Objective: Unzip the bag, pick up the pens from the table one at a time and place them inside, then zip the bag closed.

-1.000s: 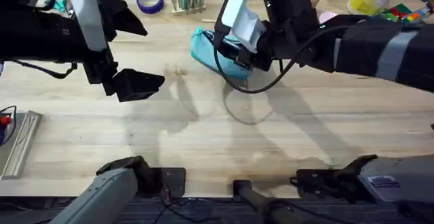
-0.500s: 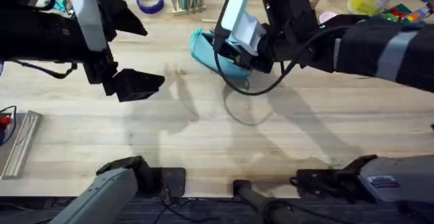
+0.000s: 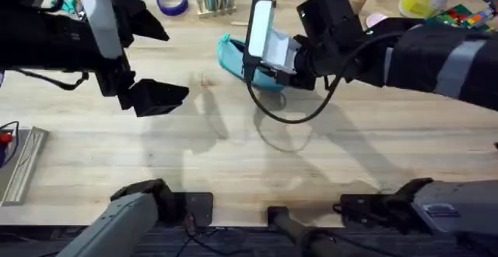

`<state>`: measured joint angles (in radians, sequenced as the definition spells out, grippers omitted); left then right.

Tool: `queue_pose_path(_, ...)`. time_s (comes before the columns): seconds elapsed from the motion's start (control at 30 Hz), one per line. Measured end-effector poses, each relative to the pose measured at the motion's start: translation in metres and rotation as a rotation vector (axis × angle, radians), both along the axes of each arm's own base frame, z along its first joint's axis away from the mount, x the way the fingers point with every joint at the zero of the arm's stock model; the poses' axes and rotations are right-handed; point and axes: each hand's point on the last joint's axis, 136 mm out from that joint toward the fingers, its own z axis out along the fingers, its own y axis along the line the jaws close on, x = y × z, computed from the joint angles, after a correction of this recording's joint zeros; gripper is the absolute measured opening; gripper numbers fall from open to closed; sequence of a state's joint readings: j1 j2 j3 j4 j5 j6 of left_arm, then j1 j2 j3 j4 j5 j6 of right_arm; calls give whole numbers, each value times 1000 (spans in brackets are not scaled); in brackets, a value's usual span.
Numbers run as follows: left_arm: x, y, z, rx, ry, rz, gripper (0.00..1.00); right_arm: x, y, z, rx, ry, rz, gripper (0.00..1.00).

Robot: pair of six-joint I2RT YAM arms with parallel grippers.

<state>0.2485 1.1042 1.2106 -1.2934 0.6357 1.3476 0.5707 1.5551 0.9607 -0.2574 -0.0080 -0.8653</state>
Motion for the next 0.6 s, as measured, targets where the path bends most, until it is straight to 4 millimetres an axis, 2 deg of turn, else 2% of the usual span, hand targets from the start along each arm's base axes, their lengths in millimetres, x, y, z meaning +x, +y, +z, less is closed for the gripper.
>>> queue_pose_path(0.03,0,0,0,0,0,0,993,2,0,2,10,-6,-8,33)
queue_pose_path(0.07,0,0,0,0,0,0,993,5,1,3,22,-11,-22,77)
queue_pose_path(0.1,0,0,0,0,0,0,993,7,1,5,32,-15,-32,181)
queue_pose_path(0.23,0,0,0,0,0,0,993,11,-2,6,45,-17,-57,761)
queue_pose_path(0.27,0,0,0,0,0,0,993,11,-2,6,46,-17,-60,892)
queue_pose_path(0.3,0,0,0,0,0,0,992,11,-2,6,47,-17,-60,971)
queue_pose_path(0.6,0,0,0,0,0,0,993,12,-2,7,79,0,-108,997)
